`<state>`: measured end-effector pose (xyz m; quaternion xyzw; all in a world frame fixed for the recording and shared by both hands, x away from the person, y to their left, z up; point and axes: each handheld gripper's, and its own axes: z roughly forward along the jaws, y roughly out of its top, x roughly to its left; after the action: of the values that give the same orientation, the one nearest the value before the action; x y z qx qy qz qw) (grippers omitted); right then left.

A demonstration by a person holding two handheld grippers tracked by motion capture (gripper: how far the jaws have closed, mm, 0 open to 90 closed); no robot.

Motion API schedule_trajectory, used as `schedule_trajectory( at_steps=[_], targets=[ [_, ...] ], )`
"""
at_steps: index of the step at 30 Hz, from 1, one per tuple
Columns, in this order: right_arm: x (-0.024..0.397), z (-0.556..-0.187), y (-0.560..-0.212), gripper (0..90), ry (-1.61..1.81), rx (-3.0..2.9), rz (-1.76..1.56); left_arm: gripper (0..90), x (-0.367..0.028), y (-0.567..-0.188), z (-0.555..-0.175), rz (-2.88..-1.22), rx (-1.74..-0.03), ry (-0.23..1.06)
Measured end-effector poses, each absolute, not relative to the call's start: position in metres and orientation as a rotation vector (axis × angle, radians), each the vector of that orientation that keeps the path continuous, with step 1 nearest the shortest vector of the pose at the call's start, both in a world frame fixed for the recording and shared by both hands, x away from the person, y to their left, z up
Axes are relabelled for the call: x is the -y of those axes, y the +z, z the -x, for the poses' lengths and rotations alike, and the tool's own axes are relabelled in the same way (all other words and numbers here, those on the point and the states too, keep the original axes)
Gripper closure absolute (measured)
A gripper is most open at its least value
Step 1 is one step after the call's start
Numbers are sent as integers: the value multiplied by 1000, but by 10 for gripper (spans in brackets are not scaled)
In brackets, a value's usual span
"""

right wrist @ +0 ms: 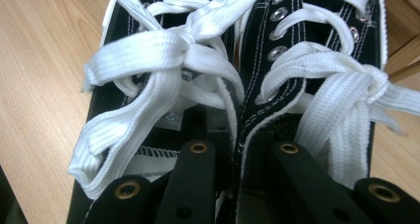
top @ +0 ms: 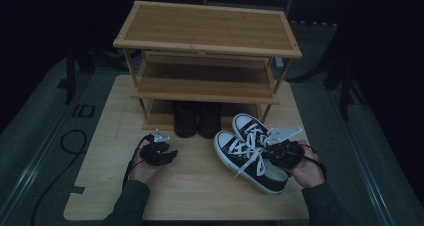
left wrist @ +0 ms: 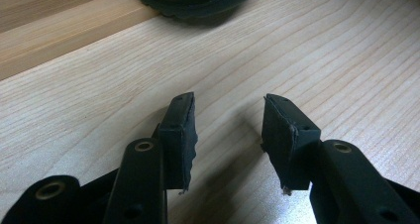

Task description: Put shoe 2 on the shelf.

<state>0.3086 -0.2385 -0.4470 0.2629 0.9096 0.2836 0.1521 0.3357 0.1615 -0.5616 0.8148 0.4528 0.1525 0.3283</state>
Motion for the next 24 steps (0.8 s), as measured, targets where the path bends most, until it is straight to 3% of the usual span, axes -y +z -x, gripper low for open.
schedule_trajectory(
  at_steps=[24],
  targets=[
    [222,-322,-422,856,871,-2624,-635,564,-161,-561,-336,-2137,-1184,397]
  ],
)
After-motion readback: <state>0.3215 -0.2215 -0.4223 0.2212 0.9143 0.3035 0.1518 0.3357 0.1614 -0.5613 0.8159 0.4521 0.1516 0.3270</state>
